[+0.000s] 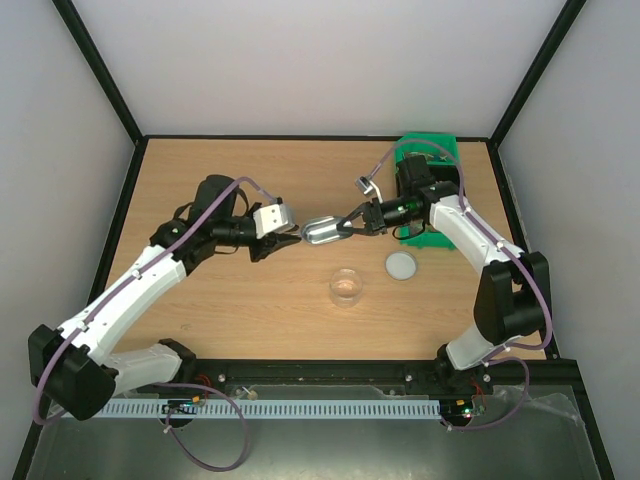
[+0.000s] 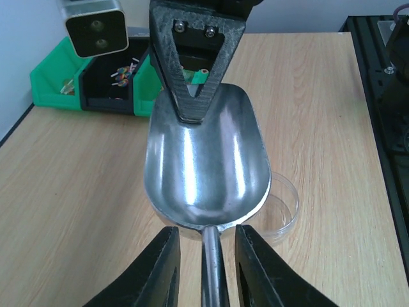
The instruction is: Pack the candies
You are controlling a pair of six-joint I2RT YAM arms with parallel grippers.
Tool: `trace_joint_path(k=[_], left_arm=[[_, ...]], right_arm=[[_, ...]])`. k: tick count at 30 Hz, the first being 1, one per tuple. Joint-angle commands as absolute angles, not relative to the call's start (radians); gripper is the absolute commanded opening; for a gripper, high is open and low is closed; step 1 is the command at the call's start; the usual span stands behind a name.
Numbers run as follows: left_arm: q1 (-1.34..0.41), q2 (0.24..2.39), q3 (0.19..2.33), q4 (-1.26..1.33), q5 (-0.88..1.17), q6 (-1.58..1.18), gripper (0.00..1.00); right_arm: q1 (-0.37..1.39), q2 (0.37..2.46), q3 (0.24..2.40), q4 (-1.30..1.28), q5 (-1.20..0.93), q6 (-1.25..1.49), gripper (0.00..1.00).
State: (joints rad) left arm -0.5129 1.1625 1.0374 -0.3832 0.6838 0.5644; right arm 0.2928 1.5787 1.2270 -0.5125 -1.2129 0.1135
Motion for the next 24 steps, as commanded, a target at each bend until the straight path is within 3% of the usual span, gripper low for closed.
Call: trace_joint_path(k=[1, 7, 14, 24], left_arm=[[-0.523, 1.170, 1.019, -0.350, 0.687, 0.558, 0.24], [-0.528, 1.170, 1.021, -0.352, 0.679, 0.558, 0.18], [-0.531, 1.168, 1.019, -0.363, 0.679, 0.554, 0.03], [-0.532, 1.163, 1.006, -0.364, 0.641, 0.548, 0.13]], right_arm=[[0.291, 1.572, 1.212, -0.516, -1.261, 0.124, 0.01], [0.293, 1.564, 1.202, -0.515, -1.252, 0.124, 0.01], [0.290, 1.561, 1.204, -0.506, -1.266, 0.139, 0.01], [0.285, 1.562, 1.201, -0.500, -1.267, 0.149, 0.02]])
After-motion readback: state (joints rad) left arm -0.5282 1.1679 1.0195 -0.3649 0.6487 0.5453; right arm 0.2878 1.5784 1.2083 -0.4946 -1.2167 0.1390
